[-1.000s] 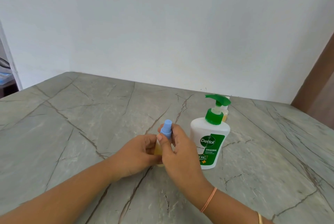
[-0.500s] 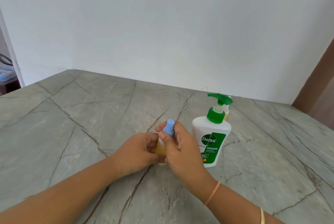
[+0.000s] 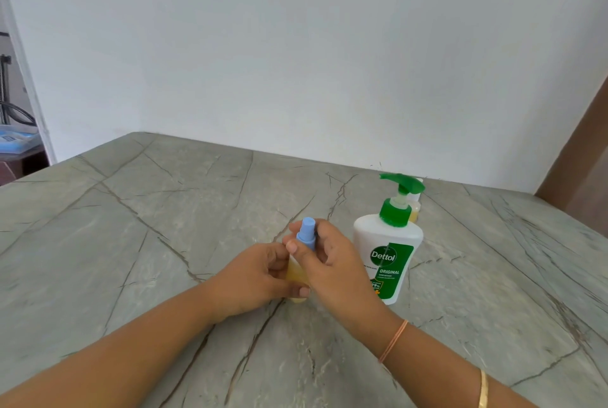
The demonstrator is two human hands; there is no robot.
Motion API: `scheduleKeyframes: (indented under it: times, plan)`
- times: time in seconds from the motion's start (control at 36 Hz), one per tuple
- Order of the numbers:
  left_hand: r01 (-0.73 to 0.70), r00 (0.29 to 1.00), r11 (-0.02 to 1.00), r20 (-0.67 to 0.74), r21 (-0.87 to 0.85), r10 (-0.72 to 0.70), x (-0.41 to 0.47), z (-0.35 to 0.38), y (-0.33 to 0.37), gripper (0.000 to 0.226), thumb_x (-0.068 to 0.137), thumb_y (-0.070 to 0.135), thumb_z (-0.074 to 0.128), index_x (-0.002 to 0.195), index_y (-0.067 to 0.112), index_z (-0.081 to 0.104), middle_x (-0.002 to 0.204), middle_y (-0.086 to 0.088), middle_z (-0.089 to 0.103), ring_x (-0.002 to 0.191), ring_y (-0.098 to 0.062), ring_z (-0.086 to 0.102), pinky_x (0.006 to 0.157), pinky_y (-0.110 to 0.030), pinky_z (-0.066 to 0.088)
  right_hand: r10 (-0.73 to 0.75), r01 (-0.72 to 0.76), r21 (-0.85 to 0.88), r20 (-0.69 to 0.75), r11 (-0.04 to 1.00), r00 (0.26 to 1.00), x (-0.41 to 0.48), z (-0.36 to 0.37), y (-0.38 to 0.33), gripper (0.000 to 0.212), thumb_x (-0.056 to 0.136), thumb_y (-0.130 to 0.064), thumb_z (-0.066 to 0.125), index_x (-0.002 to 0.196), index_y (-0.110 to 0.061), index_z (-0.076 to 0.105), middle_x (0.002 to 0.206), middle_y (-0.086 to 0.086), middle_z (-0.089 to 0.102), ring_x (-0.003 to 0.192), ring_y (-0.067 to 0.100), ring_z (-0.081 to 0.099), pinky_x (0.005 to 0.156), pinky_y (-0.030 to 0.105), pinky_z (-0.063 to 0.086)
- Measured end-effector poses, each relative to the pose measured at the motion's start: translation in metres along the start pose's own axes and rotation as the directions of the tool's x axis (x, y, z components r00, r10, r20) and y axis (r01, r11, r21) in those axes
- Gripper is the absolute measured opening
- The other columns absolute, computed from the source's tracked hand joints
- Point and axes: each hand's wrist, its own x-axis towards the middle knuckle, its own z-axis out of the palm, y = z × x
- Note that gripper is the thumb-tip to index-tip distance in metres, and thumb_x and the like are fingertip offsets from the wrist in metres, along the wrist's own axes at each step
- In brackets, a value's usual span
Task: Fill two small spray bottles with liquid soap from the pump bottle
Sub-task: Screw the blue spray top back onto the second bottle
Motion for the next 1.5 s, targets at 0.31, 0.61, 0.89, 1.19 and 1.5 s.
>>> scheduleKeyframes:
  times: [0.31, 0.61, 0.89, 1.19, 1.5]
  plan:
    - [-0.001, 1.0, 1.0, 0.012, -0.026, 0.002, 0.002, -0.001, -0.002, 0.021, 0.077, 0.006, 0.073, 0.096, 0.013, 0.068, 0.076, 0.007, 0.071, 0.075, -0.005, 0.066, 0.074, -0.016, 0.048, 0.0, -0.005, 0.058, 0.084, 0.998, 0.996, 0.0, -0.008, 0.0, 0.024, 0.094, -0.005, 0.049, 0.114, -0.015, 0.057, 0.109, -0.004, 0.066, 0.102, 0.0, 0.06, 0.092, 0.017, 0.046]
    - [-0.032, 0.988, 0.993, -0.143, 0.114, 0.049, -0.003, 0.01, -0.001, 0.045, 0.057, 0.048, 0.064, 0.08, 0.01, 0.066, 0.078, -0.014, 0.069, 0.076, -0.032, 0.065, 0.079, -0.045, 0.051, -0.088, 0.082, -0.06, -0.097, 0.995, 0.991, -0.008, 0.003, 0.007, 0.019, 0.092, -0.009, 0.053, 0.102, -0.026, 0.056, 0.101, -0.015, 0.065, 0.097, -0.006, 0.059, 0.084, 0.019, 0.049]
    - [-0.024, 0.964, 0.977, -0.253, 0.21, 0.078, -0.008, 0.019, 0.002, 0.051, 0.057, 0.049, 0.05, 0.081, 0.006, 0.065, 0.07, -0.01, 0.066, 0.059, -0.018, 0.058, 0.062, -0.036, 0.049, -0.127, 0.101, -0.129, -0.212, 0.986, 0.969, -0.012, 0.014, 0.006, 0.018, 0.091, -0.01, 0.053, 0.096, -0.028, 0.054, 0.092, -0.014, 0.065, 0.091, -0.005, 0.058, 0.074, 0.004, 0.041]
    - [0.03, 0.914, 0.938, -0.389, 0.345, 0.114, -0.011, 0.031, -0.002, 0.032, 0.078, 0.039, 0.049, 0.084, 0.011, 0.064, 0.069, -0.004, 0.068, 0.066, -0.021, 0.063, 0.062, -0.042, 0.052, -0.141, 0.087, -0.203, -0.266, 0.975, 0.953, -0.015, 0.018, 0.004, 0.009, 0.092, -0.015, 0.054, 0.098, -0.022, 0.054, 0.09, -0.009, 0.064, 0.082, -0.001, 0.058, 0.07, 0.003, 0.042]
    - [0.066, 0.876, 0.887, -0.452, 0.457, 0.169, -0.016, 0.036, 0.002, 0.023, 0.087, 0.027, 0.052, 0.077, 0.01, 0.062, 0.061, -0.005, 0.063, 0.054, -0.016, 0.054, 0.051, -0.029, 0.041, -0.122, 0.071, -0.196, -0.26, 0.978, 0.958, -0.013, 0.018, -0.001, 0.001, 0.092, -0.017, 0.055, 0.092, -0.017, 0.055, 0.081, -0.008, 0.061, 0.076, -0.001, 0.056, 0.065, 0.007, 0.042]
